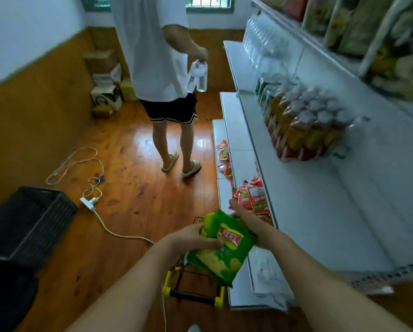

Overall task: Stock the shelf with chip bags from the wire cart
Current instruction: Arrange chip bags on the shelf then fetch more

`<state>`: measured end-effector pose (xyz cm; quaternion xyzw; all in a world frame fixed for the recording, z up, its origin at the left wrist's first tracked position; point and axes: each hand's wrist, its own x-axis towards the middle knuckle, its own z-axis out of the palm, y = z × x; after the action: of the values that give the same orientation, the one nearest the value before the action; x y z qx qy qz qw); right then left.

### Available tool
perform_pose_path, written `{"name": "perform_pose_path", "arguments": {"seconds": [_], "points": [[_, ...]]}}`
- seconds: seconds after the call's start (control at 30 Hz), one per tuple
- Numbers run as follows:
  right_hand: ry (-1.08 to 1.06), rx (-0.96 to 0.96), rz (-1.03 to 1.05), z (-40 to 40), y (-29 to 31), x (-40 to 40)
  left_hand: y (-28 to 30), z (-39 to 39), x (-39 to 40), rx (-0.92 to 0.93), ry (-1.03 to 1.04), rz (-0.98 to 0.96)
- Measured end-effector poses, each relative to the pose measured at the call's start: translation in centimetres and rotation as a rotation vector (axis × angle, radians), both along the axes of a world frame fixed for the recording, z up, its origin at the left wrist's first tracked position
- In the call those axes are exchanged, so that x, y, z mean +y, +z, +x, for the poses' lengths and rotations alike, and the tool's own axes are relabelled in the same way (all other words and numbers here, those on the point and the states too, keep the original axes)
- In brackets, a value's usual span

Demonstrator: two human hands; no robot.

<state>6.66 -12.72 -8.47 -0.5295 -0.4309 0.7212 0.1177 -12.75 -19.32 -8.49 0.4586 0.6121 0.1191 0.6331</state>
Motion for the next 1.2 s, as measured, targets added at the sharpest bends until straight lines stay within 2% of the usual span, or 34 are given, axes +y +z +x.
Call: {"name": "perform_pose_path", "arguments": {"seconds": [0.1,0.2,0.27,0.37,0.5,0.63,0.73,0.83,0.93,1.07,1.2], "points": [[-0.159,0.169,0.032,5.0,3.1,-3.5,3.9,3.5,-3.5,-0.116,0.150,0.051],[-0.320,0.281,0.053,10.5,6.2,-7.6,7.1,7.6,-5.2,-0.149,0.277,0.134],[-0.307,0.232,0.140,13.5,8.5,-10.7,9.2,11.5,-5.7,-0.149,0.352,0.194],[-0.281,0.138,0.264,18.1,11.0,-14.3,11.2,18.9,-6.0,-0.154,0.328,0.292],[-0.496,0.038,0.406,26.5,12.5,-17.7,12.1,29.6,-6.3,-0.180,0.205,0.351],[-0.744,0.001,0.467,36.4,12.2,-22.0,12.9,40.4,-8.6,-0.238,-0.041,0.297],[-0.878,0.060,0.463,42.6,11.8,-26.2,12.8,48.5,-11.2,-0.299,-0.262,0.239],[-1.133,-0.030,0.431,48.5,11.4,-30.1,12.0,56.8,-13.6,-0.321,-0.392,0.291],[-1.424,-0.120,0.338,54.3,10.9,-35.1,10.2,65.0,-16.6,-0.348,-0.621,0.322],[-1.789,-0.312,0.287,59.5,9.8,-45.5,9.6,74.5,-25.0,-0.411,-0.970,0.227],[-2.141,-0.469,0.167,59.5,8.7,-57.6,7.5,81.0,-36.9,-0.406,-1.331,0.092]]}}
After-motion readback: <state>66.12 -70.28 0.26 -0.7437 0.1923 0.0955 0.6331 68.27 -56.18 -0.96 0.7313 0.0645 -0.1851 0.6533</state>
